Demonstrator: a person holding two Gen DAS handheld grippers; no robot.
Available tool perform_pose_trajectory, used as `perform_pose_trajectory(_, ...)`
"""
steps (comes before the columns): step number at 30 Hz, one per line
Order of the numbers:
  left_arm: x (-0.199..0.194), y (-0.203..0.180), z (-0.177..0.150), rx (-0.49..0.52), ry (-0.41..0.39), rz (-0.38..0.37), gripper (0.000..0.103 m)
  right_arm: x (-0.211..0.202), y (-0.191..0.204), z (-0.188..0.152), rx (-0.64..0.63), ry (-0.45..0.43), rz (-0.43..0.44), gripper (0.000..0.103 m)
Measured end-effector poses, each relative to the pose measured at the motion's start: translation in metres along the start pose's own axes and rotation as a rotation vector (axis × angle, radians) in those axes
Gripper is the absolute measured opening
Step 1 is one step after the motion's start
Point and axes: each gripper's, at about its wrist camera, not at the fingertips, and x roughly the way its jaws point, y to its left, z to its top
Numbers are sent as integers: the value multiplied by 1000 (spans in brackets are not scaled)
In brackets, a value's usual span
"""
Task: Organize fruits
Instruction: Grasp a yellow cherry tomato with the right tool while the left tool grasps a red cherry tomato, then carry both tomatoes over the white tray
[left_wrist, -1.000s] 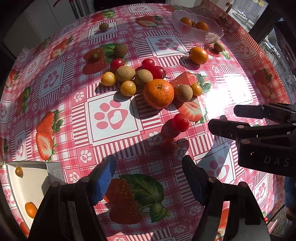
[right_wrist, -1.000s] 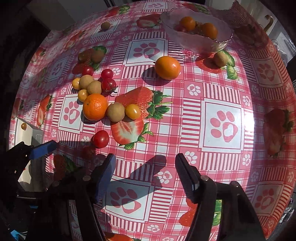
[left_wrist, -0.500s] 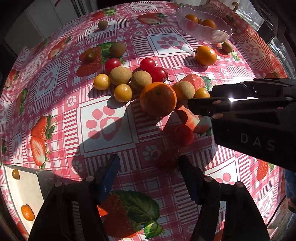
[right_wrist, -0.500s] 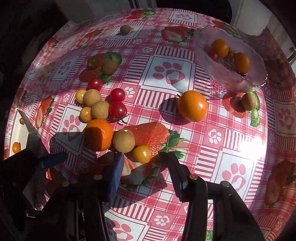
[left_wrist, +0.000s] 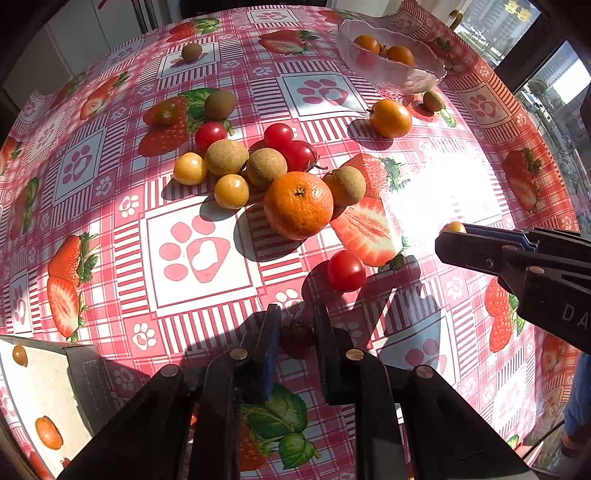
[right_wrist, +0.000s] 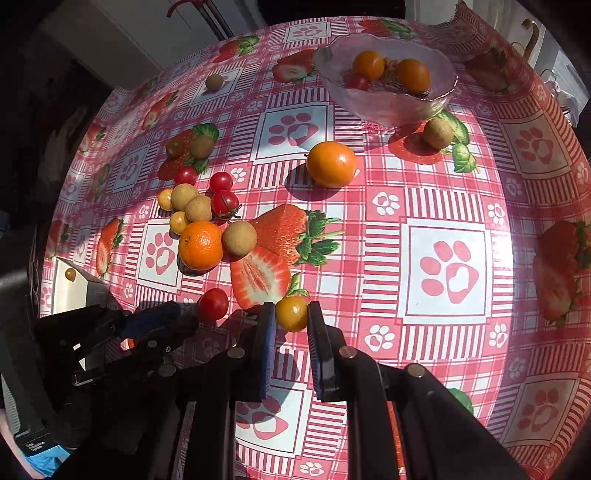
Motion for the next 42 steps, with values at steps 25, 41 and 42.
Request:
perform_pose_trajectory(25, -101, 72, -92, -57, -40, -14, 20, -32, 67, -90, 65, 67, 13, 19)
perform_pose_trajectory(41, -124, 147, -154, -187, -49, 25, 20, -29, 153, -98, -92, 130, 9, 19)
perform_pose_trajectory(42, -126, 151, -158, -198, -49, 23, 20, -28, 160, -98, -108, 132, 11, 19)
